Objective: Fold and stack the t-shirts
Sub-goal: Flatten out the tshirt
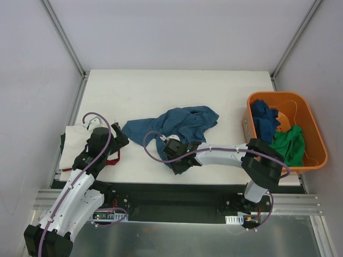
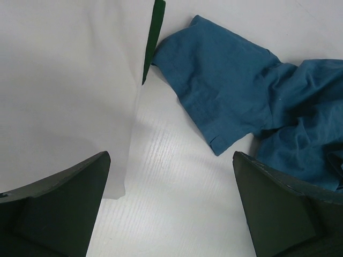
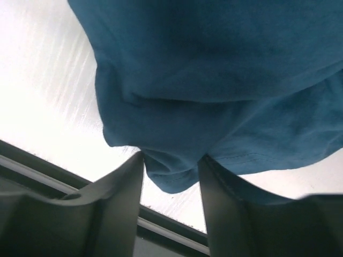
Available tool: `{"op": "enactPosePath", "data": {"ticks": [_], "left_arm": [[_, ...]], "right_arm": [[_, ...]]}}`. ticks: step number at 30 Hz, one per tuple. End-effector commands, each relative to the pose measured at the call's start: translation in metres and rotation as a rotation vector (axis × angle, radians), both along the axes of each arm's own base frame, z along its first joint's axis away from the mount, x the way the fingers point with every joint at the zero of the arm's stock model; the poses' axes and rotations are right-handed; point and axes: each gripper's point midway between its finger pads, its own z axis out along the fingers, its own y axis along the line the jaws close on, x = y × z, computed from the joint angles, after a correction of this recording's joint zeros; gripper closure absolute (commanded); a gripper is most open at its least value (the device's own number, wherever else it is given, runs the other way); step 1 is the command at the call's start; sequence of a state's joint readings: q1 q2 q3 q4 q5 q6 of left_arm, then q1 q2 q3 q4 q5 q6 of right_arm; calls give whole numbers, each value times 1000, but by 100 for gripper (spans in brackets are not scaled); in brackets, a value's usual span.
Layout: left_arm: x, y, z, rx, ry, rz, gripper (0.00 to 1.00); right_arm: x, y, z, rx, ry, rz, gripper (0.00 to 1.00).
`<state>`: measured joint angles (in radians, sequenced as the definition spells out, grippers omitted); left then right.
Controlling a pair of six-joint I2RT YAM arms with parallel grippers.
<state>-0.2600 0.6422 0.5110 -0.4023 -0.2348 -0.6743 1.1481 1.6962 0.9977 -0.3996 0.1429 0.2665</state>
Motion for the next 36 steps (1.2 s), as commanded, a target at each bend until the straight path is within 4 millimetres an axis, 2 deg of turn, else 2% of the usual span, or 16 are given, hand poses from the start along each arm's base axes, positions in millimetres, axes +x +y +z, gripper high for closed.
{"op": "enactPosePath", "data": {"ticks": [1,4,7,9,10,12,16,18,19,21,27,32,36], "left_arm": [[4,4,7,-2,-18,28,1],[4,3,6,-3,-10,27,1],[4,0,6,-13,-2,17,1],[4,-3,6,-26,2,8,1],[4,-4,4,-31,10,8,1],[4,-8,1,-39,31,-9,1],[4,-16,-10,-67,91,-28,1],[4,-21,-19,-79,140,-42,1],[3,-24,-21,-83,155,-48,1],[4,-28,-28,-89,194,-62,1],[12,-36,-37,-78,236,-86,1],[26,-49,-34,-103,232,-110,1],[26,-63,-44,-115,267,-156,6]], "right_arm": [[-7,-21,-12,-61,16,-57,65],[1,-37,-5,-102,-47,-97,85],[14,-59,12,-146,-128,-161,91],[18,-74,25,-156,-161,-204,93],[26,-88,37,-168,-200,-243,94],[38,-112,47,-189,-243,-322,95],[48,-157,76,-171,-313,-444,94],[53,-182,80,-180,-329,-520,94],[53,-189,88,-146,-345,-549,93],[55,-205,90,-141,-356,-591,93],[57,-230,115,-92,-433,-662,92],[56,-232,120,-76,-442,-655,92],[59,-227,117,-56,-435,-651,92]]}}
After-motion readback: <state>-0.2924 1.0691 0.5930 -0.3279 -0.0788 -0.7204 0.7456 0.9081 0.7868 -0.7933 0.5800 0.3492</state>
